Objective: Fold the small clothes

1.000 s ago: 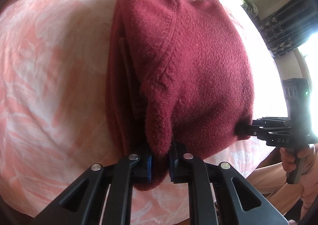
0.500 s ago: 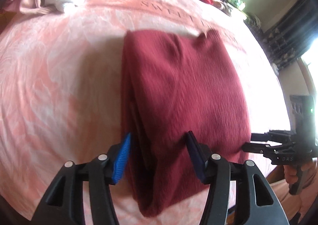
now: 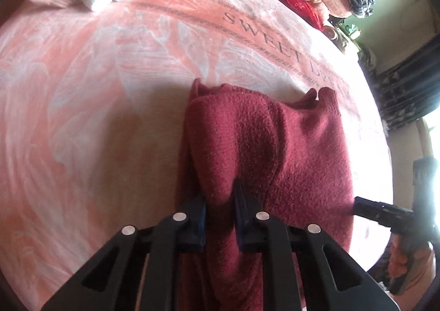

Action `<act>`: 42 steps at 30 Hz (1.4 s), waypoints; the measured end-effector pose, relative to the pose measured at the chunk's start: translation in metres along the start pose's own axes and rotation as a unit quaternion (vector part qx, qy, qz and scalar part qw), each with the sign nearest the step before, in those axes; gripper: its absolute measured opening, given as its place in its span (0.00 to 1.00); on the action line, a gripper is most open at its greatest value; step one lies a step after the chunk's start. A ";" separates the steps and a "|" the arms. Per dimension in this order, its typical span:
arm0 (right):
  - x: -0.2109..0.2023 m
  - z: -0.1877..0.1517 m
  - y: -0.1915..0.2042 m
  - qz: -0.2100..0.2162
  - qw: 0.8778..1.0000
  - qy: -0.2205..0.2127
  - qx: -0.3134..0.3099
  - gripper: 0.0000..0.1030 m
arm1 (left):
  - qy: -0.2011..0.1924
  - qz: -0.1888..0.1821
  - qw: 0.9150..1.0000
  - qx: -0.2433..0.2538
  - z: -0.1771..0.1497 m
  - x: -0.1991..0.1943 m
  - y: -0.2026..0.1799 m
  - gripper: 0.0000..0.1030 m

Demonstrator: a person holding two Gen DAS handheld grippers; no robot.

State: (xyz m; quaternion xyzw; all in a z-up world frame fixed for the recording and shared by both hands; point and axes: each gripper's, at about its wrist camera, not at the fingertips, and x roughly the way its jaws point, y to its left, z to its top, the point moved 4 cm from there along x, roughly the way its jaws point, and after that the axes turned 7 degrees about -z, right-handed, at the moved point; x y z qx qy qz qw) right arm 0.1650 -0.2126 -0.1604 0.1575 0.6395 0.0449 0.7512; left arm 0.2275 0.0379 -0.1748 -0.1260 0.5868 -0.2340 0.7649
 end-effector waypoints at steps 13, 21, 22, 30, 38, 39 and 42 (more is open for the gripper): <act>-0.016 -0.014 0.021 -0.029 0.998 -0.020 -0.058 0.52 | -0.006 0.024 0.998 0.057 -0.028 -0.025 -0.019 0.77; -0.010 -0.025 0.022 -0.006 0.998 -0.004 -0.057 0.56 | 0.017 -0.016 0.999 0.022 -0.048 -0.020 -0.005 0.81; -0.011 -0.024 0.024 -0.001 0.998 -0.003 -0.055 0.56 | 0.014 -0.025 0.999 0.015 -0.047 -0.020 -0.006 0.81; 0.000 -0.026 0.029 0.004 0.998 0.009 -0.060 0.58 | 0.031 0.006 0.998 0.058 -0.044 0.003 -0.029 0.81; 0.018 -0.033 0.029 0.003 0.998 0.017 -0.060 0.69 | 0.053 -0.017 0.998 0.028 -0.046 0.025 -0.015 0.94; 0.020 -0.034 0.028 0.006 0.998 0.018 -0.057 0.69 | 0.050 -0.014 0.998 0.032 -0.046 0.026 -0.016 0.95; 0.025 -0.035 0.025 0.018 0.998 0.021 -0.048 0.70 | 0.050 -0.002 0.998 0.047 -0.049 0.026 -0.021 0.94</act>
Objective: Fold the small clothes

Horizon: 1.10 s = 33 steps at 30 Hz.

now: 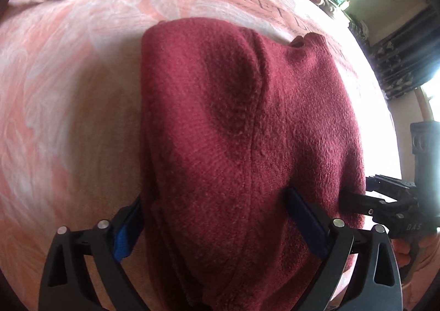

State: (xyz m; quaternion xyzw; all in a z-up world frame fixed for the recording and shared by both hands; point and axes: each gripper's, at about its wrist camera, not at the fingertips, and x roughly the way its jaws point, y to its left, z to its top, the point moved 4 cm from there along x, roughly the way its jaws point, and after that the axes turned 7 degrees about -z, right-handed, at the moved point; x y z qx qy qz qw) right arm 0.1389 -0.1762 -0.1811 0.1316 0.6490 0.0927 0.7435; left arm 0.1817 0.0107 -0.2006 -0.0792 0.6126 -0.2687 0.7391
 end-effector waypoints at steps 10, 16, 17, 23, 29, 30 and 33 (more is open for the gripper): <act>-0.002 -0.002 0.002 0.030 0.999 -0.015 0.000 0.52 | -0.013 -0.025 0.999 0.021 -0.003 -0.004 -0.009 0.59; -0.005 -0.003 0.000 0.039 0.999 -0.019 -0.010 0.50 | -0.030 -0.017 0.999 0.034 -0.004 -0.009 -0.020 0.47; -0.005 -0.003 0.001 0.037 0.999 -0.019 -0.011 0.50 | -0.031 -0.016 0.999 0.033 -0.004 -0.009 -0.020 0.46; -0.007 -0.002 0.004 0.030 0.999 -0.020 -0.013 0.50 | -0.041 -0.007 0.999 0.023 -0.006 -0.013 -0.019 0.45; -0.007 -0.002 0.004 0.033 0.999 -0.023 -0.016 0.49 | -0.049 -0.008 0.998 0.026 -0.009 -0.015 -0.018 0.45; -0.007 -0.003 0.003 0.035 0.999 -0.023 -0.017 0.49 | -0.051 -0.008 0.998 0.027 -0.009 -0.016 -0.018 0.44; -0.009 -0.003 0.002 0.038 0.999 -0.025 -0.017 0.48 | -0.055 -0.010 0.998 0.027 -0.011 -0.018 -0.018 0.44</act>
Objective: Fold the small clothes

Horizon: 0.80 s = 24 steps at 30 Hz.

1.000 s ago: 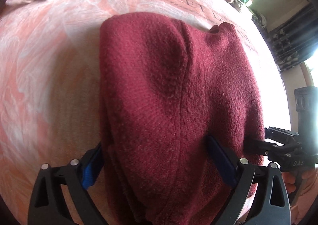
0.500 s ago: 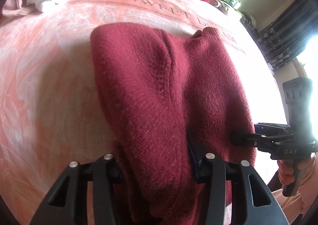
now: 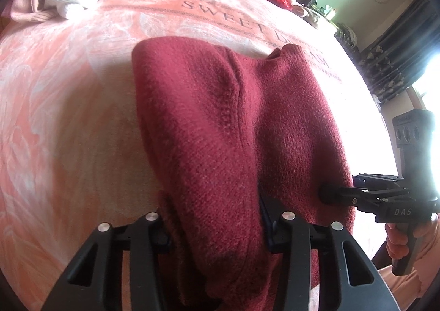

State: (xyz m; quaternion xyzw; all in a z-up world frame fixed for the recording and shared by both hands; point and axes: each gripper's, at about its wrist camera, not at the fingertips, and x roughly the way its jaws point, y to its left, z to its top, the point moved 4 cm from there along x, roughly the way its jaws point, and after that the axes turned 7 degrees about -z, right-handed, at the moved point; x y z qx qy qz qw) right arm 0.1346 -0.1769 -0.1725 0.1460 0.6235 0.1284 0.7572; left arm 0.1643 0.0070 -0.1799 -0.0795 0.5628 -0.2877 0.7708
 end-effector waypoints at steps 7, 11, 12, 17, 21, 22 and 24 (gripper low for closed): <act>-0.009 -0.002 -0.001 0.006 1.000 -0.005 -0.012 0.45 | -0.012 0.010 1.000 0.013 -0.003 -0.005 -0.009 0.42; -0.012 -0.003 -0.002 0.008 1.000 -0.008 -0.013 0.44 | -0.016 0.008 1.000 0.011 -0.003 -0.009 -0.011 0.42; -0.013 -0.003 -0.002 0.007 1.000 -0.009 -0.014 0.44 | -0.017 0.007 1.000 0.009 -0.003 -0.009 -0.011 0.42; -0.021 -0.003 -0.005 0.005 1.000 -0.014 -0.022 0.42 | -0.020 -0.007 1.000 0.004 -0.001 -0.011 -0.015 0.40; -0.039 -0.002 -0.008 0.005 0.999 -0.028 -0.026 0.42 | -0.020 -0.028 0.999 0.001 0.005 -0.012 -0.027 0.39; -0.046 -0.001 -0.011 0.004 0.999 -0.034 -0.028 0.42 | -0.021 -0.034 0.999 0.002 0.008 -0.013 -0.033 0.39; -0.062 -0.001 -0.018 0.001 0.998 -0.046 -0.031 0.41 | -0.021 -0.045 0.999 0.004 0.014 -0.012 -0.047 0.39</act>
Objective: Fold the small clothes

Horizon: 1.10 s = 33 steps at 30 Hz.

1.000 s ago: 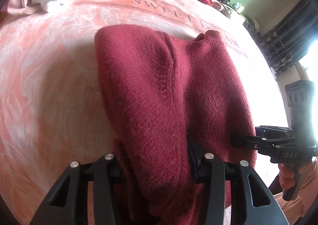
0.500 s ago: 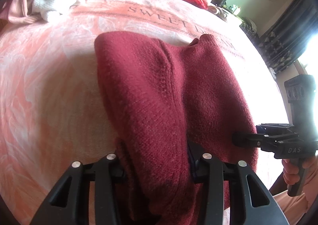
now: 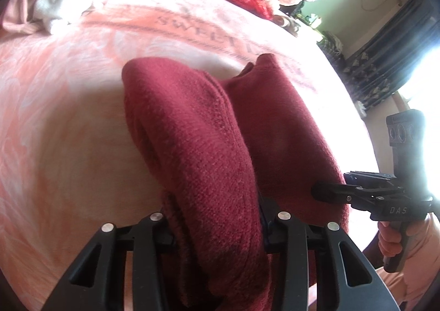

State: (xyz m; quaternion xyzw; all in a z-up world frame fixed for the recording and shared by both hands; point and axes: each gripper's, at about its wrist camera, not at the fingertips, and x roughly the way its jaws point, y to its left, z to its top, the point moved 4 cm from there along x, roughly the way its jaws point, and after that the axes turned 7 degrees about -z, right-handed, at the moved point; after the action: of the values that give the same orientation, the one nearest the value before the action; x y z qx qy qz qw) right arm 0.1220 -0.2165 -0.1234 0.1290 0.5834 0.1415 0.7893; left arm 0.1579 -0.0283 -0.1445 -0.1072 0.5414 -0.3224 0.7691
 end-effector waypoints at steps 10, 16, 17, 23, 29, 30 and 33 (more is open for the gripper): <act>-0.078 0.001 -0.097 -0.014 0.997 -0.065 0.035 0.40 | -0.014 -0.018 0.999 0.049 0.039 0.044 -0.104 0.39; -0.073 -0.009 -0.187 -0.026 0.994 -0.064 0.088 0.41 | -0.012 -0.016 0.998 0.056 0.046 0.112 -0.140 0.40; -0.063 -0.014 -0.198 -0.027 0.993 -0.050 0.102 0.41 | 0.004 -0.010 0.998 0.056 0.042 0.130 -0.137 0.40; -0.040 -0.033 -0.221 0.003 0.992 -0.044 0.122 0.48 | -0.015 0.037 0.994 0.103 0.025 0.152 -0.136 0.54; -0.065 -0.050 -0.214 0.010 0.992 -0.041 0.122 0.59 | -0.025 0.058 0.997 0.050 0.017 0.129 -0.133 0.64; -0.072 -0.054 -0.214 0.016 0.991 -0.040 0.126 0.59 | -0.031 0.067 0.996 0.043 0.013 0.124 -0.133 0.67; -0.084 -0.080 -0.216 0.022 0.992 -0.031 0.119 0.59 | -0.057 0.099 0.993 0.039 -0.008 0.108 -0.132 0.69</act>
State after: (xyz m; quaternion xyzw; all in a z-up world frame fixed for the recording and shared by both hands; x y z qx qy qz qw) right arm 0.0374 -0.4446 -0.1520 0.2390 0.5686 0.0849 0.7825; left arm 0.1228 -0.1948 -0.1620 -0.0412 0.4916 -0.2587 0.8305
